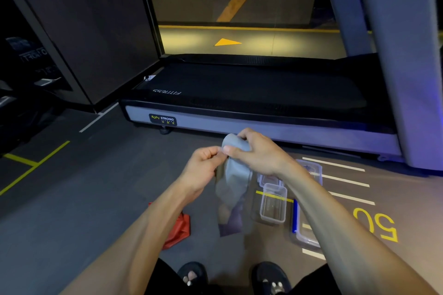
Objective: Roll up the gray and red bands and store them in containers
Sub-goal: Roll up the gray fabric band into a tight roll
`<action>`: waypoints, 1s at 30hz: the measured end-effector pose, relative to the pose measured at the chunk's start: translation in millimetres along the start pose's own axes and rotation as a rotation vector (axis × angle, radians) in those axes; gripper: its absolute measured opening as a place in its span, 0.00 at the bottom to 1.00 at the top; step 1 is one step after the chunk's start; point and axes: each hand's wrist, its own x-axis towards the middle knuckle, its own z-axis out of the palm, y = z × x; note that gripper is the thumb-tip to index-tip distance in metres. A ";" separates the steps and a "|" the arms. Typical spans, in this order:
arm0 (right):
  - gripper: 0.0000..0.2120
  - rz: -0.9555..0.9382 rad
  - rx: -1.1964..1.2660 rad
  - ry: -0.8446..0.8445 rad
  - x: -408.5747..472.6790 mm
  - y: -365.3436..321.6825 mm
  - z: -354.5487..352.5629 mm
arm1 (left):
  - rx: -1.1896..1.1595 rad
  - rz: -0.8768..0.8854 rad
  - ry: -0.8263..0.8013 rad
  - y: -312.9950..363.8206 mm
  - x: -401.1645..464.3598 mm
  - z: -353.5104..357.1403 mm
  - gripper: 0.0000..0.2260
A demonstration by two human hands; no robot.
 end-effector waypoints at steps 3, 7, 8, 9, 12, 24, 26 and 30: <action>0.17 -0.008 0.091 0.061 1.2 3.5 -3.0 | -0.070 -0.019 -0.086 3.8 -3.0 -1.3 0.12; 0.17 -0.045 0.112 0.061 2.6 3.2 -7.4 | -0.037 -0.002 -0.133 3.8 -5.4 -0.8 0.10; 0.17 -0.058 0.115 0.062 2.0 2.1 -8.2 | -0.042 0.000 -0.122 3.1 -5.0 -1.6 0.11; 0.17 -0.066 0.136 0.063 1.9 1.5 -9.2 | -0.042 -0.001 -0.111 2.8 -4.4 -2.3 0.13; 0.15 -0.063 0.210 0.054 3.8 3.5 -10.2 | -0.062 -0.022 -0.094 3.5 -5.5 -3.3 0.16; 0.12 -0.084 0.185 0.148 9.4 3.0 -4.7 | -0.119 -0.039 -0.033 7.6 -3.9 1.1 0.10; 0.13 -0.093 0.132 0.173 8.8 0.3 -2.1 | -0.111 -0.014 -0.001 8.5 -2.5 2.7 0.10; 0.18 -0.080 0.065 0.193 4.4 -7.0 0.8 | -0.094 0.038 0.047 6.3 0.9 4.6 0.10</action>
